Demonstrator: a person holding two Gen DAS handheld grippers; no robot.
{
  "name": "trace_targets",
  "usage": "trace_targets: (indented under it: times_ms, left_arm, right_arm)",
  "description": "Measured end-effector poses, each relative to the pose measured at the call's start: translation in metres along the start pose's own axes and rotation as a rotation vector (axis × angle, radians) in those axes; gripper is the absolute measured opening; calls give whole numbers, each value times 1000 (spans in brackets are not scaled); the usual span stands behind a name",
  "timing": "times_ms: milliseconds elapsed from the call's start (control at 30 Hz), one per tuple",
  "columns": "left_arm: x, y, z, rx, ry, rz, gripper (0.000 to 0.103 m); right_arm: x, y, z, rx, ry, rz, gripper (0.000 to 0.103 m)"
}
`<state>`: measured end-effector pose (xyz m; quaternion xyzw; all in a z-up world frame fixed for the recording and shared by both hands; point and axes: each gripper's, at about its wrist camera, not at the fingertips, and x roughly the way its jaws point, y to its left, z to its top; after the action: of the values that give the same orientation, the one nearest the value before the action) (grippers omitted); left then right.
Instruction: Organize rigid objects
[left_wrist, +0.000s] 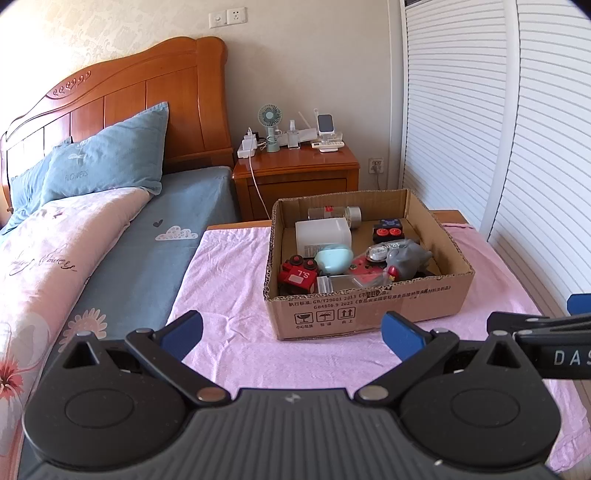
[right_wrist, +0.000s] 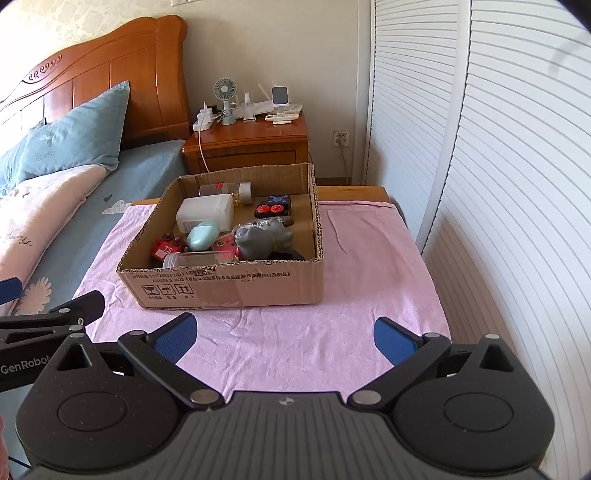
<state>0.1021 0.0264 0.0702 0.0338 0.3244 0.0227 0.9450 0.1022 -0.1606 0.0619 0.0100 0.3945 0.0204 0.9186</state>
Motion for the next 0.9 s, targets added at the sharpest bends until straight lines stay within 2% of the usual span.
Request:
trace_targets:
  times_ms: [900]
  left_arm:
    - [-2, -2, 1, 5, -1, -4, 102]
  right_arm:
    - [-2, -1, 1, 2, -8, -4, 103]
